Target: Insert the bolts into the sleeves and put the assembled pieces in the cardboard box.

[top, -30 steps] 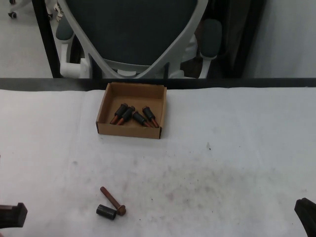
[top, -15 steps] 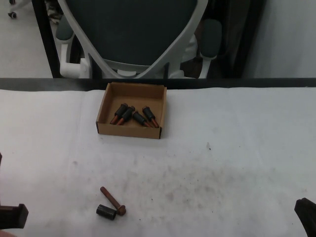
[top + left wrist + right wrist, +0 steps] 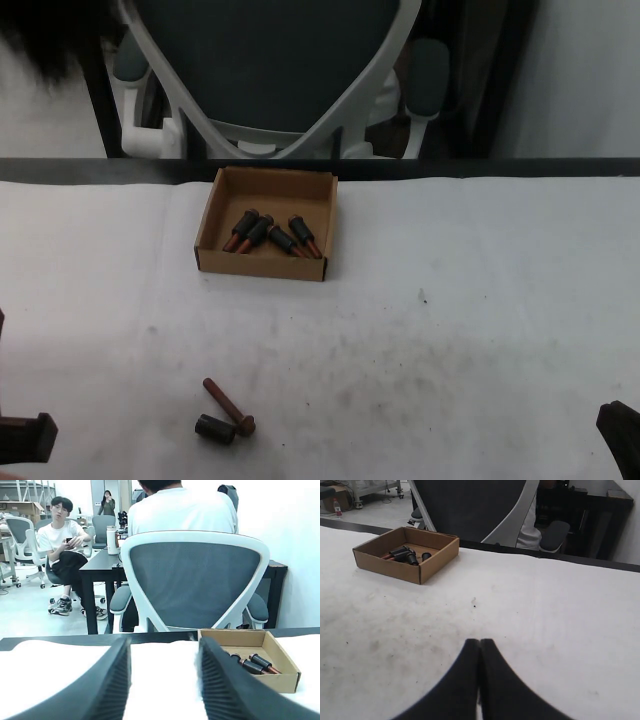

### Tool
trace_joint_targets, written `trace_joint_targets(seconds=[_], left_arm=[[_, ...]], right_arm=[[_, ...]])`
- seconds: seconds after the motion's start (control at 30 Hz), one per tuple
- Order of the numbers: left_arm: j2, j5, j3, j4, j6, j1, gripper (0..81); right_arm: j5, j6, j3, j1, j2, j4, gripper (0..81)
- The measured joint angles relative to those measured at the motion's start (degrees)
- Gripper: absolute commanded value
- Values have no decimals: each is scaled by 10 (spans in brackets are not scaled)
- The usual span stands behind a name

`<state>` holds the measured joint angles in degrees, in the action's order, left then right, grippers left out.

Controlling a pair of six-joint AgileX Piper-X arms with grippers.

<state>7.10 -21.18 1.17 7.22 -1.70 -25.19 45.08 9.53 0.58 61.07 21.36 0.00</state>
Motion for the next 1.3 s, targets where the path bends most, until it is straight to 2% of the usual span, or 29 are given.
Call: trace_joint_targets(seconds=[1.3], left_arm=[[0, 3, 0, 0, 0, 0, 8]], right_arm=[[0, 4, 0, 0, 0, 9, 2]])
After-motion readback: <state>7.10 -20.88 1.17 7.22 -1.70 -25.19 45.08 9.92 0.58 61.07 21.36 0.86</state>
